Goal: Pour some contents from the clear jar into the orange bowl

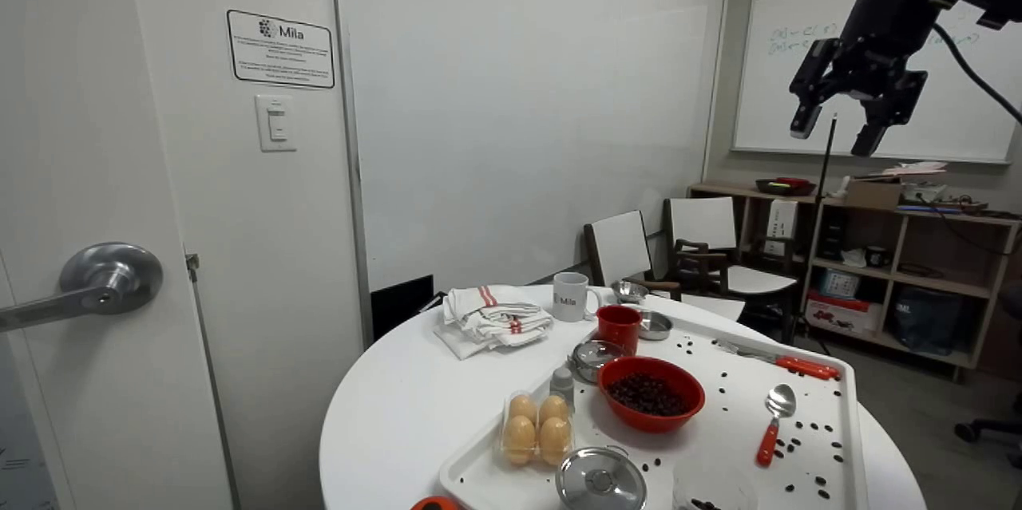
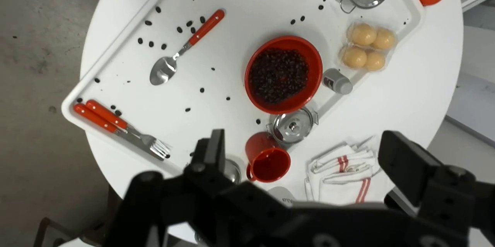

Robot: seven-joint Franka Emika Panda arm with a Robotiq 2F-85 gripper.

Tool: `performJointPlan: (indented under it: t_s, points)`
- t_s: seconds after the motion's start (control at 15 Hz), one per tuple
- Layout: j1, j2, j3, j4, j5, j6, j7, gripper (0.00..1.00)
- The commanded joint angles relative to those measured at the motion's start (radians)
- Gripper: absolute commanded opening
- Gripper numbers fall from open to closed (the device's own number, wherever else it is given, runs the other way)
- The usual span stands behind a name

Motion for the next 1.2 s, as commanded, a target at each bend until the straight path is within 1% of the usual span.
performJointPlan:
  t_s: [0.0, 0.07, 0.13, 0.27, 0.4, 0.47, 0.53, 0.6, 0.67, 0.87, 1.0, 1.13]
  points:
    - [0.05, 0.068, 0.031, 0.089, -0.007, -0.106, -0.012, 1.0]
    - [0.066, 0.011, 0.018, 0.072, -0.001, -0.102, -0.076, 1.0]
    - [0.05, 0.059, 0.022, 0.054, -0.006, -0.055, -0.015, 1.0]
    - [0.067, 0.043, 0.024, 0.072, -0.004, -0.074, -0.04, 1.0]
    - [0.068, 0.026, 0.023, 0.073, -0.004, -0.085, -0.05, 1.0]
    - [0.061, 0.057, 0.047, 0.074, -0.029, -0.094, -0.001, 1.0]
    - [0.069, 0.082, 0.055, 0.078, -0.02, -0.093, 0.015, 1.0]
    - [0.09, 0.151, 0.069, 0.102, 0.003, -0.085, 0.021, 1.0]
    - [0.112, 0.19, 0.069, 0.118, 0.031, -0.09, -0.003, 1.0]
    - [0.16, 0.34, 0.106, 0.2, 0.051, -0.054, 0.044, 1.0]
    - [0.18, 0.431, 0.111, 0.264, 0.027, -0.04, 0.107, 1.0]
    - [0.201, 0.52, 0.098, 0.33, 0.031, -0.034, 0.166, 1.0]
